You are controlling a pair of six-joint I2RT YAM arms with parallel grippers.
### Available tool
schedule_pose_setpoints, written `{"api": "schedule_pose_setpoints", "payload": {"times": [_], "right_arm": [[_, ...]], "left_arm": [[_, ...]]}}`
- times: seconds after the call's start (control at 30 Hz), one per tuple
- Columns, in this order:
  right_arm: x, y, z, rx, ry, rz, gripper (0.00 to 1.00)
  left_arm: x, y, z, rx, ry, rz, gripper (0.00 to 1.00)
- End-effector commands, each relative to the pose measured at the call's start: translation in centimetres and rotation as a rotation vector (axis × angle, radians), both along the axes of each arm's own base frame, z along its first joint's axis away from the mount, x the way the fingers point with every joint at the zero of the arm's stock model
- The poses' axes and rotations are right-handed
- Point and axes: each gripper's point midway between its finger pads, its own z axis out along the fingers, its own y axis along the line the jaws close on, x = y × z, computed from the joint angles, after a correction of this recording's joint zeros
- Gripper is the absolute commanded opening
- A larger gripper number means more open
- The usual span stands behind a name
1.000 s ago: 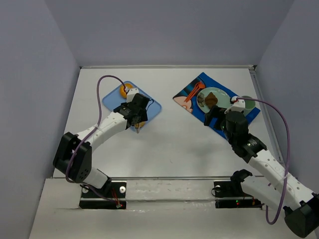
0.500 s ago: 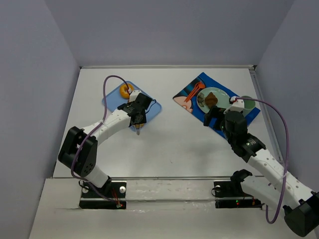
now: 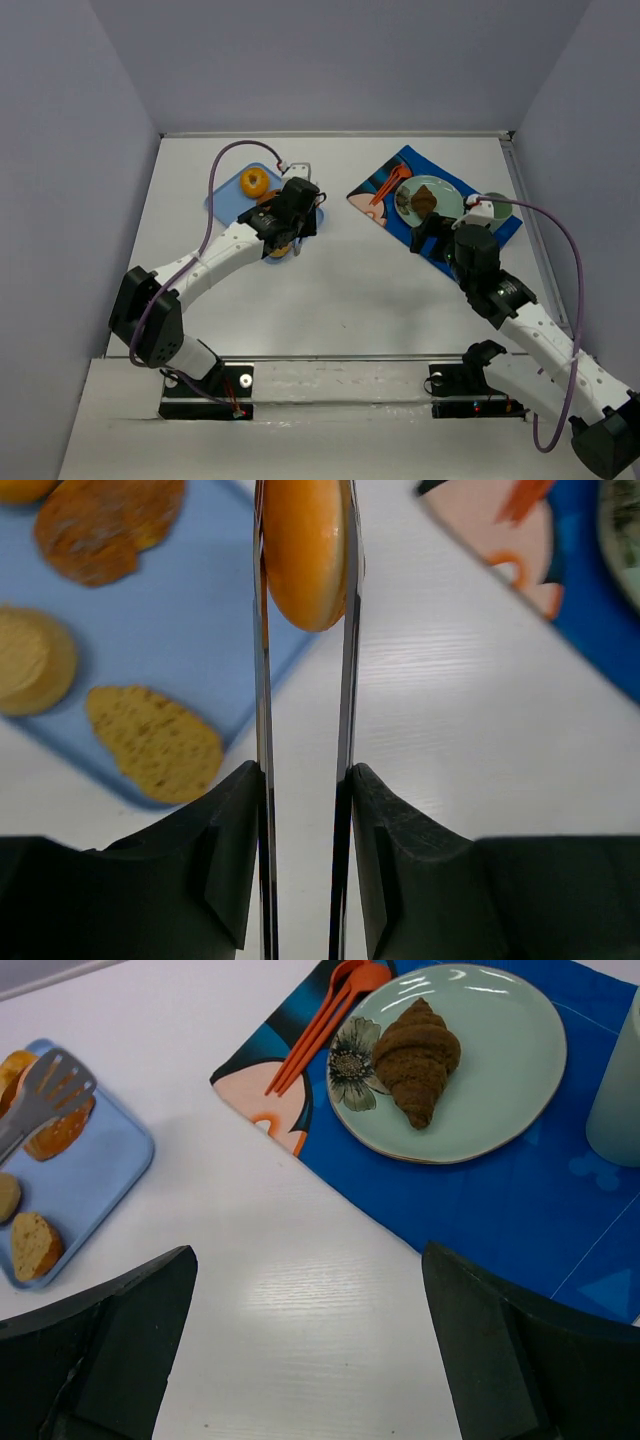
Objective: Place the bread
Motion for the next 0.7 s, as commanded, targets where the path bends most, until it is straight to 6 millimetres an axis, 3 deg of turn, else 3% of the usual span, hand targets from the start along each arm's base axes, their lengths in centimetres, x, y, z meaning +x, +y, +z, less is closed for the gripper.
{"api": "schedule_pose_setpoints", "payload": {"times": [0.0, 0.03, 0.07, 0.17, 0.2, 0.23, 0.3, 0.37, 0.67], "right_arm": [[0.1, -0.3, 2.0, 0.059, -0.085, -0.031, 1.00], [0.0, -0.4, 2.0, 0.063, -0.088, -0.034, 1.00], [-0.1, -0.5, 2.1, 0.064, -0.092, -0.037, 1.00], [-0.3, -0.8, 2.6, 0.071, -0.111, -0.043, 1.00], [-0.4, -0.9, 2.8, 0.072, -0.118, -0.047, 1.00], [-0.5, -1.0, 2.9, 0.074, -0.123, -0.051, 1.00], [-0.6, -1.2, 3.0, 0.075, -0.129, -0.055, 1.00], [-0.7, -1.3, 3.2, 0.079, -0.136, -0.058, 1.00], [-0.6, -1.0, 2.7, 0.078, -0.118, -0.051, 1.00]], "left_arm": [[2.7, -7.1, 7.3, -0.215, -0.213, -0.224, 0.31], [3.1, -9.3, 8.9, -0.274, -0.240, -0.294, 0.31], [3.1, -10.7, 9.2, -0.290, -0.239, -0.344, 0.31], [4.0, -15.2, 8.6, -0.309, -0.205, -0.451, 0.30], [4.6, -16.4, 6.6, -0.280, -0.172, -0.472, 0.30], [4.7, -17.7, 7.5, -0.284, -0.178, -0.493, 0.29], [4.9, -19.2, 5.9, -0.259, -0.142, -0.530, 0.28], [4.9, -20.1, 6.1, -0.261, -0.137, -0.550, 0.28], [4.7, -23.7, 2.6, -0.279, -0.052, -0.610, 0.29]]}}
